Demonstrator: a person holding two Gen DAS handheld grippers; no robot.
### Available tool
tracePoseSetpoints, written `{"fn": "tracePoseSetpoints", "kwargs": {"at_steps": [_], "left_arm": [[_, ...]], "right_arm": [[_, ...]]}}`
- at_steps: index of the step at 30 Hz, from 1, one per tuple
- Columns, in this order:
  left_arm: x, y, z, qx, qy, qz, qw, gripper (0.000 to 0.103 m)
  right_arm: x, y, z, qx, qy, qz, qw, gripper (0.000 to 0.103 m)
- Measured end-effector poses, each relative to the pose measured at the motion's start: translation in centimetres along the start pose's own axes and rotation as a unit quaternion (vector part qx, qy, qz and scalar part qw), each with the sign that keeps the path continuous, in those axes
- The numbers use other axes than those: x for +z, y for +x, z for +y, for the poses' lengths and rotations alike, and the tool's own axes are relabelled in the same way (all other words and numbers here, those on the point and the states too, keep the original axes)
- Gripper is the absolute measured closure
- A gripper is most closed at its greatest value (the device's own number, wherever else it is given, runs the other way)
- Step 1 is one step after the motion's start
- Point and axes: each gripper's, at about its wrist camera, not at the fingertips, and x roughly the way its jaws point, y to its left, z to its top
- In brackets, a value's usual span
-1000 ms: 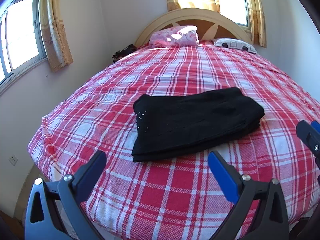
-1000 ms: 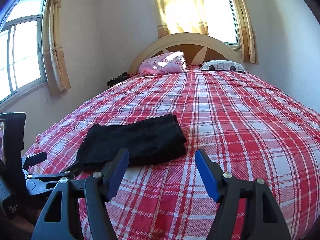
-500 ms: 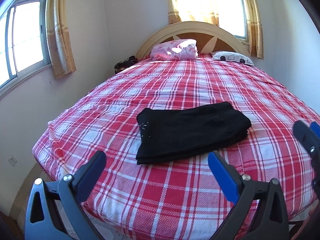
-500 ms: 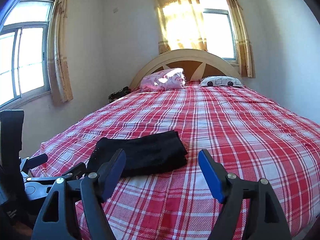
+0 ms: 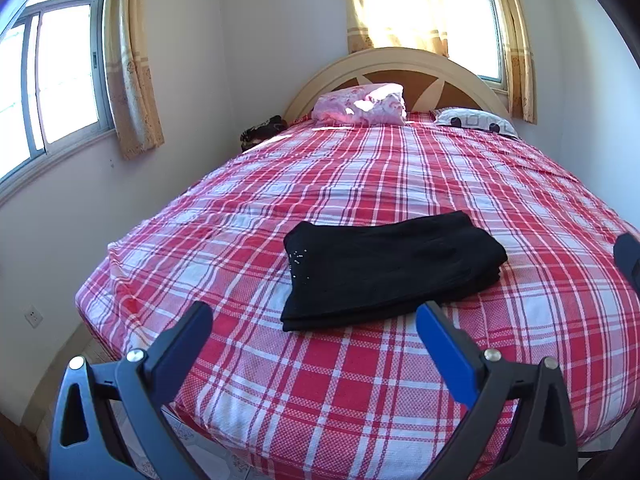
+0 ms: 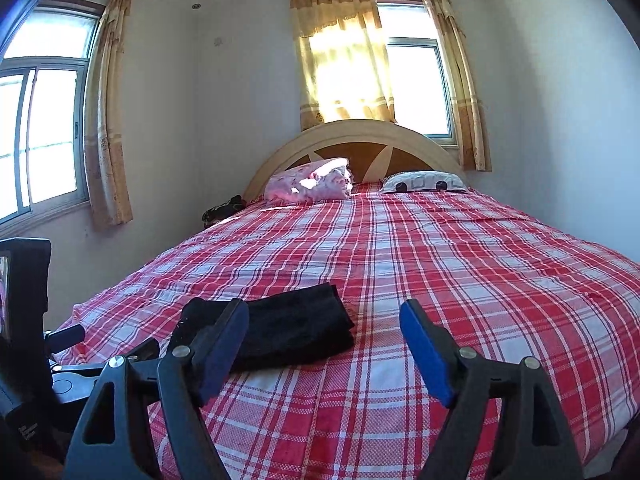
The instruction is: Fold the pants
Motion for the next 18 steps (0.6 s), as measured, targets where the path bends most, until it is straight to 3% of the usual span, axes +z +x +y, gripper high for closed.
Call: {"fn": "tracePoseSetpoints", "kwargs": {"at_steps": [18], "left_arm": [[0.01, 0.0, -0.45, -0.002, -0.001, 0.0, 1.0, 0.0]], "right_arm": [[-0.02, 0.09, -0.68, -0.005, 0.006, 0.003, 1.0, 0.024]]}}
